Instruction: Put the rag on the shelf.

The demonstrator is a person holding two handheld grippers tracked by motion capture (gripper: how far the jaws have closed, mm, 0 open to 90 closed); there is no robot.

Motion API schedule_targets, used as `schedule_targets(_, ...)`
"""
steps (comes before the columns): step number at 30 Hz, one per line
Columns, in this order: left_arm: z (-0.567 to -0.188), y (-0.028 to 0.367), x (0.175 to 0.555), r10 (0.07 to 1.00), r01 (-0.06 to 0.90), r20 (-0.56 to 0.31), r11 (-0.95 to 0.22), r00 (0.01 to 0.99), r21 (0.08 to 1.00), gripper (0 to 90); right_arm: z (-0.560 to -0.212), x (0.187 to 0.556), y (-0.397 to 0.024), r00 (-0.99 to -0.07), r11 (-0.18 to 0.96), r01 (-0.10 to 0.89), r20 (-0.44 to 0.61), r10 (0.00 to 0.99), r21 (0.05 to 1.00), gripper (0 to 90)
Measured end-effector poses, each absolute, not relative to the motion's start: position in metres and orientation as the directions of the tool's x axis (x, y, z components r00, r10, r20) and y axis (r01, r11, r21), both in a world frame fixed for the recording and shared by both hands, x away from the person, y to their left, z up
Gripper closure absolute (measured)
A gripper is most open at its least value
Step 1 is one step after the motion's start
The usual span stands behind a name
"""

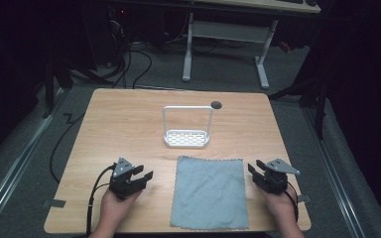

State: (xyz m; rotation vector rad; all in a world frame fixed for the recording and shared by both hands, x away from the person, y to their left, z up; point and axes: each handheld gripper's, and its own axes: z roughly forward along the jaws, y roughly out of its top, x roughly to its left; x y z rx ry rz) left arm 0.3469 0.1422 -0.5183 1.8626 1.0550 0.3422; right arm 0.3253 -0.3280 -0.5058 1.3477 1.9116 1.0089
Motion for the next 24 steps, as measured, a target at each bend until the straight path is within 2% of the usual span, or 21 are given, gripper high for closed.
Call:
schedule_targets(15,-0.519,0.14,0.347,0.78,0.506,-0.166,-0.214,0.603,0.835,51.9,-0.506,0.329,-0.322,-0.341,0.207,0.519,-0.022,0.94,0.829,61.3)
schedule_targets(18,-0.519,0.135,0.349,0.757,0.509,-0.186,-0.217,0.626,0.833,57.0,-0.505,0.326,-0.32,-0.35,0.218,0.512,-0.03,0.936,0.831,64.9)
schedule_targets(19,-0.518,0.13,0.35,0.739,0.514,-0.196,-0.229,0.645,0.827,61.9,-0.504,0.325,-0.319,-0.359,0.218,0.514,-0.023,0.933,0.83,69.8)
schedule_targets(20,-0.518,0.13,0.35,0.739,0.514,-0.196,-0.229,0.645,0.827,68.3,-0.504,0.325,-0.319,-0.359,0.218,0.514,-0.023,0.933,0.83,69.8)
schedule_targets(21,-0.516,0.123,0.352,0.738,0.528,-0.192,-0.252,0.647,0.811,68.3,-0.504,0.322,-0.319,-0.388,0.233,0.52,-0.016,0.922,0.822,80.8)
schedule_targets(22,-0.514,0.115,0.354,0.733,0.537,-0.187,-0.276,0.654,0.797,79.2,-0.505,0.321,-0.317,-0.412,0.268,0.52,-0.037,0.91,0.811,89.0)
schedule_targets(23,-0.513,0.104,0.356,0.714,0.532,-0.188,-0.293,0.674,0.795,87.4,-0.506,0.321,-0.314,-0.431,0.301,0.528,-0.055,0.901,0.794,90.0)
schedule_targets(24,-0.512,0.094,0.357,0.698,0.524,-0.183,-0.313,0.693,0.792,90.0,-0.509,0.322,-0.311,-0.455,0.315,0.546,-0.041,0.89,0.776,90.0)
